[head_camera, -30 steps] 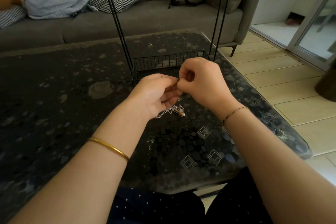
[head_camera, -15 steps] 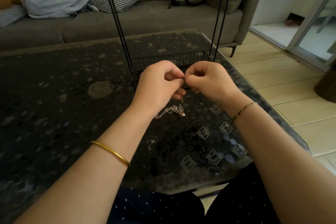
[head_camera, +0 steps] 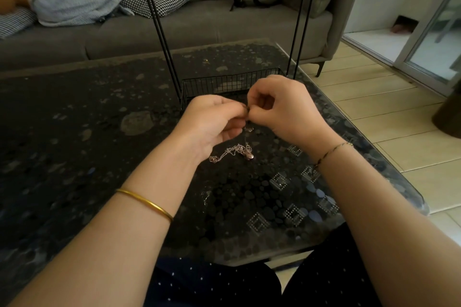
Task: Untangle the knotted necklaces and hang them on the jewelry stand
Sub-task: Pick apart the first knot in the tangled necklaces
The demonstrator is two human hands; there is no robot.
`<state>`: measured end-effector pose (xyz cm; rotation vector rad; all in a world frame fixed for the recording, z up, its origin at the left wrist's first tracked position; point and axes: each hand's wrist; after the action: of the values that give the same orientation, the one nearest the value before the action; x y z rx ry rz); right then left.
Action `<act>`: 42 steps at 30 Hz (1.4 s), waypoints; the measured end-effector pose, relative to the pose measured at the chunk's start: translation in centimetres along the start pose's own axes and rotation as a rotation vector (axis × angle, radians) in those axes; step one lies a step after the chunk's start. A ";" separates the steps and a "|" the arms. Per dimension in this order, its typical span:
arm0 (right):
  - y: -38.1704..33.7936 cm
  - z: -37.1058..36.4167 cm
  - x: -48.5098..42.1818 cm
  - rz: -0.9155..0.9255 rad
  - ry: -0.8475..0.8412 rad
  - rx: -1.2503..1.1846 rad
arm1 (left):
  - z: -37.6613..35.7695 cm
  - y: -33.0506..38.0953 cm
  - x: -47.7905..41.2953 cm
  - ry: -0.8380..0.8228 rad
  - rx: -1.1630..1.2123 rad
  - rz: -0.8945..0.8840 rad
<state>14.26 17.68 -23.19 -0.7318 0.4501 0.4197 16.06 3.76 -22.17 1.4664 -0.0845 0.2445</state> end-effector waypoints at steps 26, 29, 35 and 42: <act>-0.2 0.4 0.7 -0.481 -0.291 -0.541 | 1.0 -0.6 -0.8 -0.009 -0.118 -0.287; -0.2 0.5 0.6 -0.494 -0.257 -0.530 | 0.9 -0.8 -0.8 0.007 -0.174 -0.329; -0.1 0.7 0.6 -0.491 -0.188 -0.453 | 0.6 -1.0 -1.0 0.042 -0.202 -0.357; -0.1 0.7 0.6 -0.513 -0.182 -0.429 | 0.7 -1.1 -1.1 0.048 -0.162 -0.336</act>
<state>14.92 18.22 -23.00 -1.1758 -0.0143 0.0928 15.32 2.90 -23.42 1.2895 0.1768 -0.0021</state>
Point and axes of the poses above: each hand's wrist, its own x-axis away from the middle knuckle, its own z-axis out of the back of the hand, y = z × x, and after that the axes turned 5 degrees about y, right-handed
